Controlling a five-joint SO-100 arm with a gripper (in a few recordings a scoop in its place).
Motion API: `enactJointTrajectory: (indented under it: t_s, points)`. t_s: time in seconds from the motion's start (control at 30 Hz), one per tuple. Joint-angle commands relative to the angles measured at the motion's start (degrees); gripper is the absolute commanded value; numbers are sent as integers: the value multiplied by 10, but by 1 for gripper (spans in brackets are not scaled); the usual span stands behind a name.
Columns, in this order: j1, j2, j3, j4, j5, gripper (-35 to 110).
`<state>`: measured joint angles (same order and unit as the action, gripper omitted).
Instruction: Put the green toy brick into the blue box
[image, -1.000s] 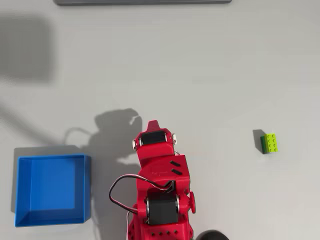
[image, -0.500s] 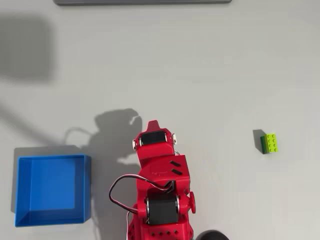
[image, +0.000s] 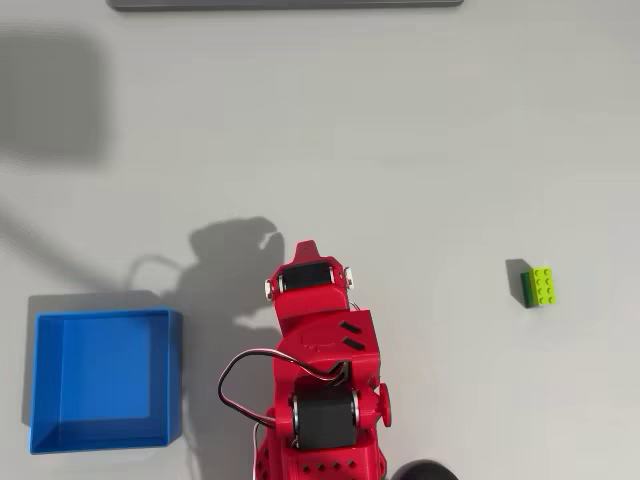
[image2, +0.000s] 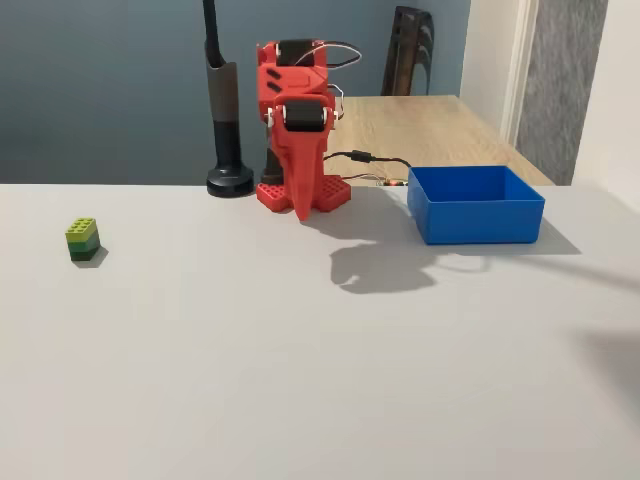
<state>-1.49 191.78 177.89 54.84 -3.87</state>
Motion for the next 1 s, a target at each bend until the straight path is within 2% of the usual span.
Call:
enactJointTrajectory:
  t_s: [0.0,0.4,0.7,0.97]
  points:
    - [-12,11,-6,3,-5,0]
    - [-11,10,-12,3,-11,0]
    - [-9,4,-125,4,4,0]
    - [35,-172,-286,26,54,0]
